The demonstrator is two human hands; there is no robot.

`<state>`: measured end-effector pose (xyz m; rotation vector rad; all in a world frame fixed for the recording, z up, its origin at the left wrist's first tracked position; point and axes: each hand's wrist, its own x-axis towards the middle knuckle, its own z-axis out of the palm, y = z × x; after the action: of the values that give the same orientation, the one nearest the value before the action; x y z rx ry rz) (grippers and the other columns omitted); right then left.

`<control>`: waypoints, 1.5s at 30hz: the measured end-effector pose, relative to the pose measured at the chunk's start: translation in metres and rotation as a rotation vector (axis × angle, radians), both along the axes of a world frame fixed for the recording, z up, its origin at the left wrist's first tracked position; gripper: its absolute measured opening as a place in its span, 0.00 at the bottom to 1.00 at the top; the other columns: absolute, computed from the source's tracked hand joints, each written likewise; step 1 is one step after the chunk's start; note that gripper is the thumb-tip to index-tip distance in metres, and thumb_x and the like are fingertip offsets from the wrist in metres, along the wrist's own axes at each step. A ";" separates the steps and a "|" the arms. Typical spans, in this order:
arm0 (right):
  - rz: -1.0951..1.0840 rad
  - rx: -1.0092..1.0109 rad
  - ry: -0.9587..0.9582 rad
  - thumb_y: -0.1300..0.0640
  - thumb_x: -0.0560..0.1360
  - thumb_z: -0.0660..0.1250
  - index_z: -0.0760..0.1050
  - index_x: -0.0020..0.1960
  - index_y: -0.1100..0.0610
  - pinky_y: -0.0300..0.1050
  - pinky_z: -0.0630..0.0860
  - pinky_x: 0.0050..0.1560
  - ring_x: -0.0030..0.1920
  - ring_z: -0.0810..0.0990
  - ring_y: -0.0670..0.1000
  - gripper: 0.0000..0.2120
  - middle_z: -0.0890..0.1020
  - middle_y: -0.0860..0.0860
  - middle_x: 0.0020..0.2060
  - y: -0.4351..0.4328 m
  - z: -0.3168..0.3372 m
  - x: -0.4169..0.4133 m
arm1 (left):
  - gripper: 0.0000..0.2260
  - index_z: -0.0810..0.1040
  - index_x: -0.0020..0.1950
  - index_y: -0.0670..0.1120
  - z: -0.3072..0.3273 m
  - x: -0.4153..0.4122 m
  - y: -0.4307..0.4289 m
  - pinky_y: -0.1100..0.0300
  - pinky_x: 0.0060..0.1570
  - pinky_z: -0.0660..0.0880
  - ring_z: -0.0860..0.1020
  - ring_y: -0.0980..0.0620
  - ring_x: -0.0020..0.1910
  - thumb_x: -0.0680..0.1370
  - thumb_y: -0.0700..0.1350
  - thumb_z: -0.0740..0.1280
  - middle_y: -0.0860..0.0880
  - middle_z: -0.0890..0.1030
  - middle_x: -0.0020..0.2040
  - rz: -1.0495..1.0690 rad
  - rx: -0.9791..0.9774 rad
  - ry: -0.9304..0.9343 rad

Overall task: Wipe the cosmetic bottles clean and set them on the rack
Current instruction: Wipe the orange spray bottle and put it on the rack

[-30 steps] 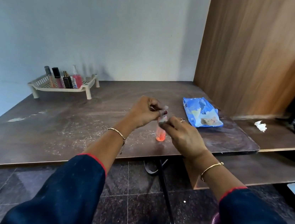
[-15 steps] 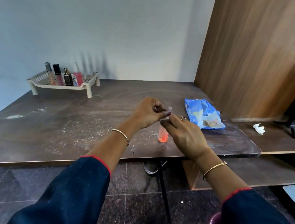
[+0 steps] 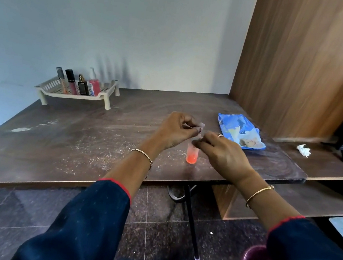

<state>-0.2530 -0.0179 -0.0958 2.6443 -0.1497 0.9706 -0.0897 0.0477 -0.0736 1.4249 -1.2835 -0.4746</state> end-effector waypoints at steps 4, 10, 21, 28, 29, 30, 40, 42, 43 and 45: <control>0.047 -0.032 0.182 0.58 0.73 0.57 0.79 0.49 0.58 0.48 0.69 0.20 0.32 0.76 0.58 0.13 0.74 0.53 0.44 0.000 -0.025 -0.001 | 0.03 0.82 0.44 0.38 -0.005 -0.002 0.000 0.58 0.50 0.80 0.83 0.53 0.44 0.72 0.34 0.70 0.47 0.84 0.45 0.047 -0.037 0.060; 0.054 -0.061 0.192 0.58 0.73 0.57 0.79 0.49 0.58 0.46 0.68 0.20 0.31 0.76 0.58 0.13 0.76 0.54 0.41 -0.003 -0.017 -0.002 | 0.03 0.81 0.44 0.35 -0.005 -0.005 -0.002 0.55 0.51 0.80 0.83 0.50 0.46 0.72 0.33 0.69 0.44 0.84 0.47 0.030 -0.035 0.101; 0.097 -0.145 0.308 0.59 0.75 0.56 0.78 0.51 0.61 0.48 0.68 0.19 0.33 0.77 0.58 0.14 0.77 0.56 0.43 -0.005 -0.032 -0.004 | 0.07 0.82 0.47 0.36 -0.007 -0.006 -0.003 0.61 0.49 0.80 0.82 0.56 0.42 0.70 0.33 0.73 0.42 0.84 0.46 0.009 -0.068 0.151; 0.000 -0.078 0.022 0.62 0.75 0.58 0.80 0.53 0.61 0.48 0.69 0.22 0.34 0.76 0.57 0.13 0.77 0.56 0.39 -0.003 0.003 -0.002 | 0.07 0.83 0.49 0.38 0.002 0.006 -0.004 0.58 0.53 0.78 0.82 0.54 0.44 0.71 0.34 0.72 0.47 0.84 0.43 -0.069 -0.001 0.006; -0.009 -0.085 -0.009 0.62 0.75 0.58 0.80 0.53 0.62 0.47 0.69 0.22 0.34 0.76 0.57 0.14 0.78 0.57 0.39 -0.002 0.003 -0.002 | 0.07 0.83 0.49 0.38 0.002 0.008 -0.003 0.58 0.54 0.78 0.82 0.54 0.45 0.71 0.35 0.72 0.48 0.84 0.43 -0.086 0.011 -0.003; -0.005 -0.090 -0.013 0.62 0.75 0.58 0.80 0.54 0.62 0.47 0.69 0.22 0.34 0.76 0.57 0.14 0.78 0.57 0.39 -0.002 0.001 -0.002 | 0.07 0.82 0.50 0.38 0.002 0.009 -0.002 0.59 0.53 0.78 0.82 0.55 0.44 0.72 0.34 0.71 0.49 0.84 0.42 -0.097 0.016 0.002; 0.070 -0.143 0.138 0.61 0.74 0.58 0.80 0.51 0.59 0.46 0.66 0.20 0.30 0.75 0.57 0.13 0.76 0.55 0.42 -0.006 -0.006 0.002 | 0.06 0.77 0.44 0.41 0.004 0.013 0.003 0.63 0.45 0.79 0.81 0.56 0.39 0.72 0.32 0.70 0.46 0.82 0.40 -0.122 0.010 0.043; 0.023 -0.088 0.022 0.63 0.74 0.62 0.79 0.53 0.58 0.48 0.69 0.21 0.31 0.76 0.58 0.10 0.78 0.54 0.41 -0.008 0.005 0.002 | 0.05 0.78 0.43 0.41 0.005 0.014 0.004 0.62 0.47 0.79 0.81 0.57 0.40 0.72 0.32 0.70 0.47 0.82 0.41 -0.140 0.015 0.053; 0.004 -0.065 -0.014 0.64 0.73 0.65 0.79 0.53 0.58 0.48 0.70 0.22 0.32 0.76 0.58 0.10 0.79 0.54 0.41 -0.008 0.008 0.002 | 0.04 0.78 0.43 0.41 0.005 0.014 0.004 0.61 0.48 0.80 0.81 0.56 0.41 0.72 0.33 0.70 0.46 0.82 0.41 -0.148 0.020 0.057; -0.004 -0.076 -0.010 0.64 0.72 0.67 0.78 0.53 0.58 0.48 0.69 0.22 0.31 0.76 0.58 0.10 0.79 0.54 0.39 -0.008 0.002 0.003 | 0.05 0.78 0.43 0.41 0.005 0.015 0.005 0.62 0.48 0.80 0.81 0.58 0.41 0.73 0.32 0.69 0.46 0.82 0.42 -0.150 0.020 0.064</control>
<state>-0.2504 -0.0263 -0.0938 2.5692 -0.1181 0.9694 -0.0751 0.0531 -0.0687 1.3253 -1.3428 -0.6304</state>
